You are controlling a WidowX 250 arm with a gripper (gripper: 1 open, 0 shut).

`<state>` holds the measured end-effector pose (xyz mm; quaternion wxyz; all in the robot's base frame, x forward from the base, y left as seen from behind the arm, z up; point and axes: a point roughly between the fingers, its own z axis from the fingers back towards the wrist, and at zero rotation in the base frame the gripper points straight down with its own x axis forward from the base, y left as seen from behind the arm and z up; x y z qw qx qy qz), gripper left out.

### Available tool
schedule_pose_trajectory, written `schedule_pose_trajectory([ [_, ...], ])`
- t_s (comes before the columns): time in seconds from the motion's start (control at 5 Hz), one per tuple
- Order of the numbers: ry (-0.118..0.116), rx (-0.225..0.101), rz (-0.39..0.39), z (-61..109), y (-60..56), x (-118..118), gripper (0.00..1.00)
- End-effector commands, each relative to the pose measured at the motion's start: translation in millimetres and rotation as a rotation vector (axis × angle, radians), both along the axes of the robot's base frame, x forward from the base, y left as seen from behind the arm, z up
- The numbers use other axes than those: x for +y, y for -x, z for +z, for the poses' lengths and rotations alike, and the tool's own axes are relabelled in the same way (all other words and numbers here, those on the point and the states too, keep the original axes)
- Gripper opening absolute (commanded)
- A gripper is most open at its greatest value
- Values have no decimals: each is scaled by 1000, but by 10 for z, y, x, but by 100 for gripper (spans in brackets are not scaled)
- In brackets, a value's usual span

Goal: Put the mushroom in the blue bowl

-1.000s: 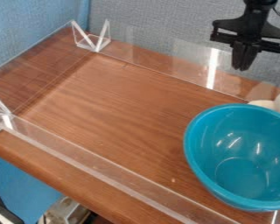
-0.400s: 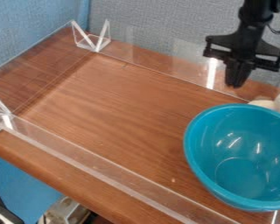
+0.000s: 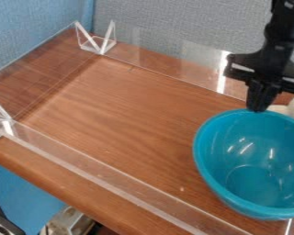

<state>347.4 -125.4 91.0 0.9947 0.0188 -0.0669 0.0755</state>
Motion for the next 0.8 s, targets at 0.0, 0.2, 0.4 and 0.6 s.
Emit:
schedule_pose_trajectory([
  [0.0,25,-72,-10,270,52,-69,0],
  [0.2,18,-61,-10,219,68,-84,0],
  [0.4,14,-49,-8,173,81,-97,0],
  [0.6,11,-38,-6,130,98,-113,0],
])
